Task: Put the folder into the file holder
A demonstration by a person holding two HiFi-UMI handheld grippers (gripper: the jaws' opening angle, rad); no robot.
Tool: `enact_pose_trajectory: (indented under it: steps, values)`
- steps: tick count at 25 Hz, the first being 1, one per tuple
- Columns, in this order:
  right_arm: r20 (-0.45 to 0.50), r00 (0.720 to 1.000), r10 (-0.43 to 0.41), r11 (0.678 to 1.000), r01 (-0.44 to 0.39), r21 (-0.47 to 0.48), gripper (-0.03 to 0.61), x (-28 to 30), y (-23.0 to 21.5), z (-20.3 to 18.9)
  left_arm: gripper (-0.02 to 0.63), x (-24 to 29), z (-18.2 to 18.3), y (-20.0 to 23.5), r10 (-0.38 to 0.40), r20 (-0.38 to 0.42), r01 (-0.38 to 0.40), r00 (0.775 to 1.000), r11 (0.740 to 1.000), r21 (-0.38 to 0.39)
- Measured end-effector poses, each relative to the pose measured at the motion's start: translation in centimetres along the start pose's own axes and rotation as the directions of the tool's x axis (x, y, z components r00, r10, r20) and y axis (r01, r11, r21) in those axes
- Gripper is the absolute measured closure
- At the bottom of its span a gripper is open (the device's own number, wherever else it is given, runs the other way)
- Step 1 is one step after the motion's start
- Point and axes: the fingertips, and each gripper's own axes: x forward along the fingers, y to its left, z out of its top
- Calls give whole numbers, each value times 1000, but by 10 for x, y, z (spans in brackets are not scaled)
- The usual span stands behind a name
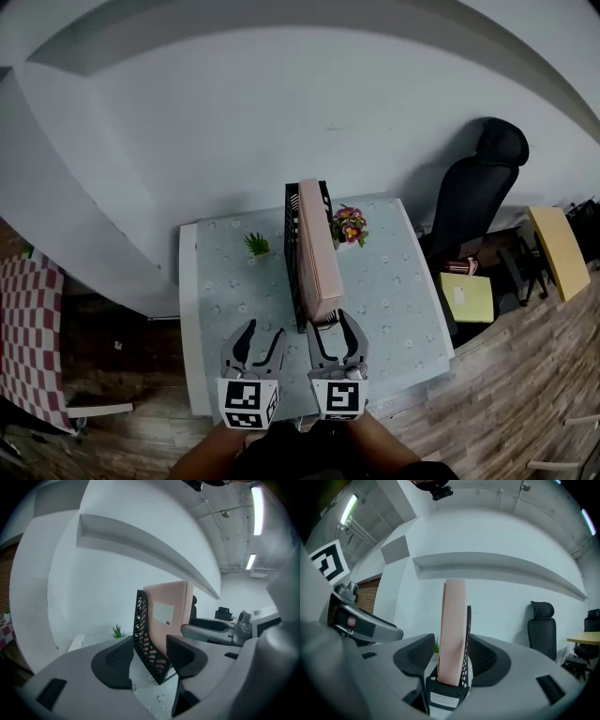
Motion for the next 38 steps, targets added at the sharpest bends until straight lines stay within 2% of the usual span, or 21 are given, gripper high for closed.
enact_pose_trajectory:
  steps: [5, 7, 11, 14, 18, 22, 26, 38]
  values:
    - [-31, 1000, 4, 1000, -4, 5, 357, -27, -7, 18, 552, -22, 21, -4, 51, 55, -52, 997, 998, 20]
    - [-24, 1000, -2, 1000, 3, 12, 357, -35, -10, 29, 588, -31, 27, -6, 60, 65, -62, 996, 997, 37]
    - [-29, 1000, 3, 1000, -2, 17, 412, -57, -10, 44, 600, -54, 32, -14, 55, 80, -60, 995, 996, 61]
    - [-27, 1000, 3, 1000, -3, 15, 495, -69, -11, 54, 603, -64, 37, -22, 46, 93, -52, 995, 997, 62]
    - [-26, 1000, 17, 1000, -17, 21, 542, -86, -6, 60, 603, -76, 33, -34, 24, 85, -28, 996, 999, 47]
    - [-31, 999, 37, 999, -37, 18, 559, -96, -2, 61, 604, -83, 26, -48, -3, 72, 2, 997, 1000, 23]
    - [-36, 998, 49, 999, -48, 20, 561, -102, 3, 60, 604, -85, 22, -59, -31, 67, 28, 997, 999, 41]
    - [-122, 989, 84, 996, -79, 50, 565, -104, 9, 36, 604, -84, 13, -56, -18, 58, 16, 998, 999, 31]
